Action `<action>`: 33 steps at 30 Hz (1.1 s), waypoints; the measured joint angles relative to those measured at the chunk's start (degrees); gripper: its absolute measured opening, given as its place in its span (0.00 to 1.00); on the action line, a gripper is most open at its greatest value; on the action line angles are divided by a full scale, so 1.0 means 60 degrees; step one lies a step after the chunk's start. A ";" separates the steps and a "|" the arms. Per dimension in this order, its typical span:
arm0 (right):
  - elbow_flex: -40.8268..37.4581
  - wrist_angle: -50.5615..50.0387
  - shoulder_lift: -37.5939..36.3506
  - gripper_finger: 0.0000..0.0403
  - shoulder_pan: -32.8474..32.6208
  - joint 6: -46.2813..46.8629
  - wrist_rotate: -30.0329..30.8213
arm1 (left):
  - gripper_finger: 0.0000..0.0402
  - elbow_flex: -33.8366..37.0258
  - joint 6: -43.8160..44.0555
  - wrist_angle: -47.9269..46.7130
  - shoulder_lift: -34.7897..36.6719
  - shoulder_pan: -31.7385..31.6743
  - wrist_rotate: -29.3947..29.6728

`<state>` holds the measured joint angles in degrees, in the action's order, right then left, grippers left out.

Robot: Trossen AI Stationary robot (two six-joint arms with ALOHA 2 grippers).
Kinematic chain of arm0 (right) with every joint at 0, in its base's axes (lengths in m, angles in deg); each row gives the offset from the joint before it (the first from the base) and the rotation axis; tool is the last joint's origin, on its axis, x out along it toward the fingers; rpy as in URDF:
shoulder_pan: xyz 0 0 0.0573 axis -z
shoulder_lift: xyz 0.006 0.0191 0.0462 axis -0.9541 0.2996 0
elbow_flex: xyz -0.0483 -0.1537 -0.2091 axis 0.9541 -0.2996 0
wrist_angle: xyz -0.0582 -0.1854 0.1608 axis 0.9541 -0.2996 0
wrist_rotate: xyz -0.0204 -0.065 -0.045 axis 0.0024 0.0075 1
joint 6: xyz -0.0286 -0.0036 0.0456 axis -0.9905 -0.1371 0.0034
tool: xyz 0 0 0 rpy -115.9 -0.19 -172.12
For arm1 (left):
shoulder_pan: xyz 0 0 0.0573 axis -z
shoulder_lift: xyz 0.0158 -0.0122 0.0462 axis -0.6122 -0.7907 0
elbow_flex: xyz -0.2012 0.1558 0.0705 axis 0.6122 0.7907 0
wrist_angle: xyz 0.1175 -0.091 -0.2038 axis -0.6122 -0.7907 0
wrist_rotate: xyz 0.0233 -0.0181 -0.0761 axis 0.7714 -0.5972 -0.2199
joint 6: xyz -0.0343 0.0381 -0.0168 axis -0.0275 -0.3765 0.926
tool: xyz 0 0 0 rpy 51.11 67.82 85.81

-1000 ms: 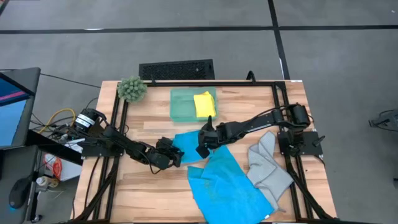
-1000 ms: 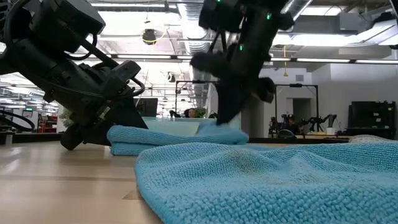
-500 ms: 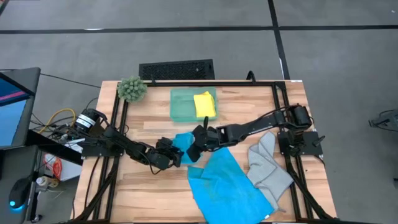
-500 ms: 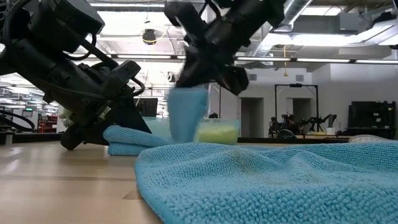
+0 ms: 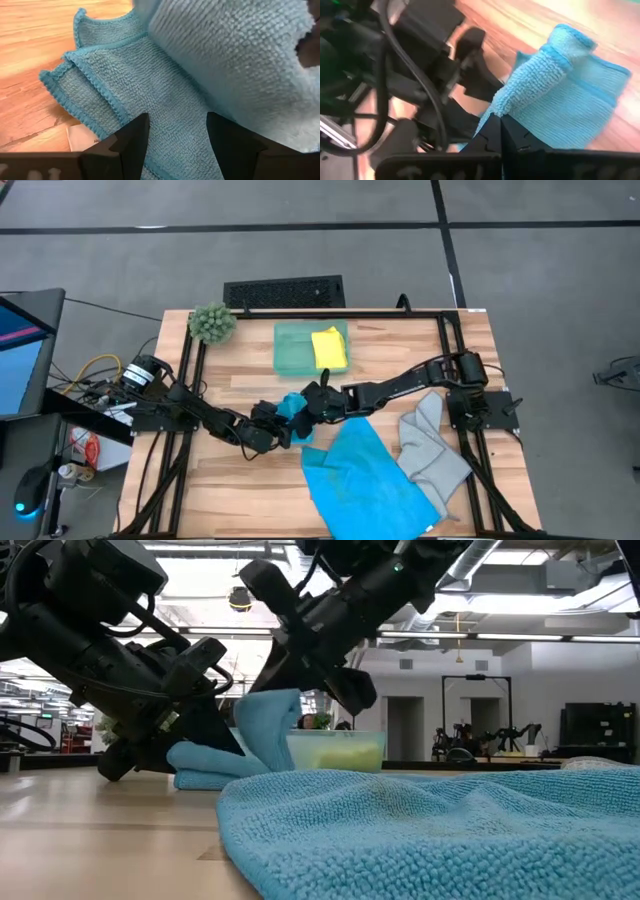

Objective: Fold microfiber towels
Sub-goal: Fold the left blue microfiber towel

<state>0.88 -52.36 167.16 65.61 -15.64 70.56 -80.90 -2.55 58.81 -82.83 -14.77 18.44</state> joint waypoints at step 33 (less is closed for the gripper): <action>0.0000 0.0190 -0.0119 0.28 -0.0147 -0.1113 0.0287 | 0.49 -0.0087 -0.0138 -0.0213 0.0382 -0.0117 -0.1741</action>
<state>0.88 -51.22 166.44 64.72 -22.31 72.28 -81.42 -3.38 57.53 -80.54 -15.47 8.00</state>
